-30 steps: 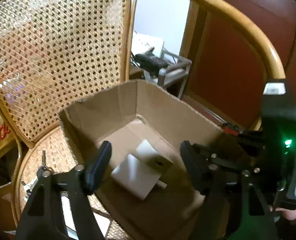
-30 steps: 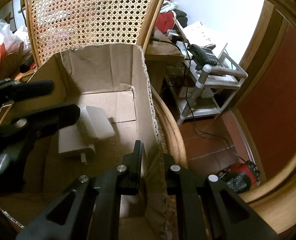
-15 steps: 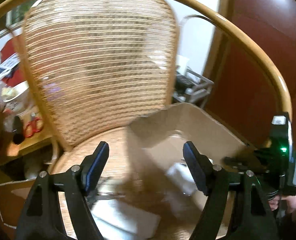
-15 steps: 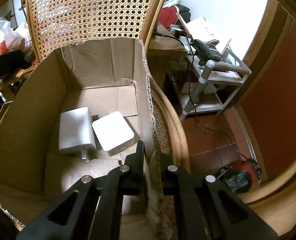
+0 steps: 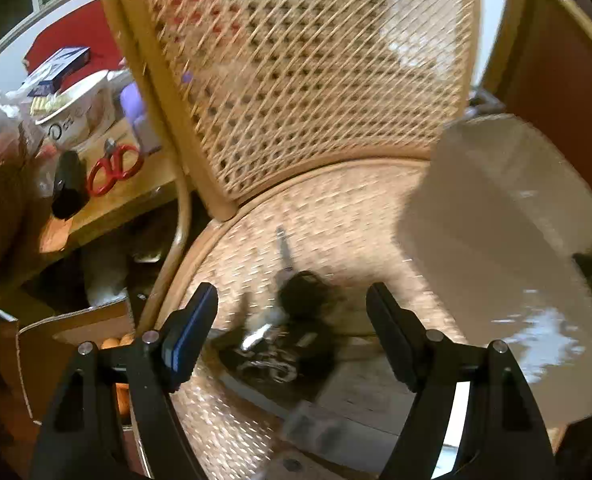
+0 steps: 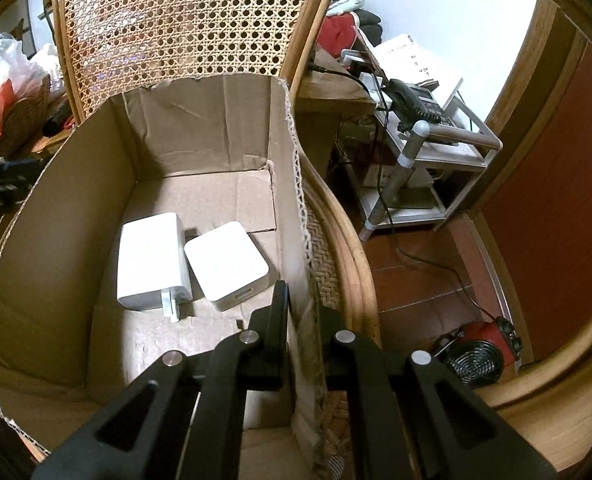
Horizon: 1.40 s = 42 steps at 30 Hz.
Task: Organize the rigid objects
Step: 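Grasp the black car key bunch on the seat with the left gripper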
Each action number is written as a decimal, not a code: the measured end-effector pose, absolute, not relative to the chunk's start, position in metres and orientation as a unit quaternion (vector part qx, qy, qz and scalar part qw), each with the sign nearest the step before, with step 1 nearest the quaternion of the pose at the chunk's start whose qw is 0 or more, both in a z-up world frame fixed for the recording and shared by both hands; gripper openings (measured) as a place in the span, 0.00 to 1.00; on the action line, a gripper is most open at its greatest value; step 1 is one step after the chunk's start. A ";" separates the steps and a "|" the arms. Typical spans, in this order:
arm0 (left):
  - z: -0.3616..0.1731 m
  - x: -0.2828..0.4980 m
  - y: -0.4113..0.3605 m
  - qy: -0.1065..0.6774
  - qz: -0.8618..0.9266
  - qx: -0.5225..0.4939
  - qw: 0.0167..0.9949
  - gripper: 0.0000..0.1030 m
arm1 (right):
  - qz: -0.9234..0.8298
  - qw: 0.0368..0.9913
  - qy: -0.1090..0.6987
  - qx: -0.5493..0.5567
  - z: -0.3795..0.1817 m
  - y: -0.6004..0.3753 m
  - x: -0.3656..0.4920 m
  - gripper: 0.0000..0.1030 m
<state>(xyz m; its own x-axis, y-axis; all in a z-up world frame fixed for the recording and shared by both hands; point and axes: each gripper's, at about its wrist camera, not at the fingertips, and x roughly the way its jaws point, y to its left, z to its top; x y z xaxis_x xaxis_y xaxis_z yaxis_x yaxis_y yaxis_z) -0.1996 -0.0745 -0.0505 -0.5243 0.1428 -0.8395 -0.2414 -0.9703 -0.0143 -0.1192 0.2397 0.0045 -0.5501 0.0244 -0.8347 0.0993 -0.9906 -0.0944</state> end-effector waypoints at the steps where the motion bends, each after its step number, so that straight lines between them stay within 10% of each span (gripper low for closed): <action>1: -0.055 -0.202 -0.074 0.053 0.869 -0.480 0.106 0.73 | -0.878 0.021 0.065 0.474 0.005 0.240 -0.119 0.09; 10: -0.083 -0.218 -0.075 0.025 0.849 -0.510 0.136 0.66 | -0.878 0.021 0.065 0.474 0.004 0.239 -0.119 0.09; 13: -0.083 -0.218 -0.077 0.000 0.846 -0.510 0.157 0.38 | -0.878 0.021 0.066 0.474 0.004 0.240 -0.119 0.09; 17: -0.074 -0.213 -0.072 0.021 0.852 -0.501 0.149 0.28 | -0.878 0.021 0.065 0.474 0.005 0.240 -0.119 0.09; 42: -0.022 -0.195 -0.066 0.018 0.881 -0.451 0.143 0.12 | -0.878 0.021 0.066 0.474 0.005 0.240 -0.120 0.09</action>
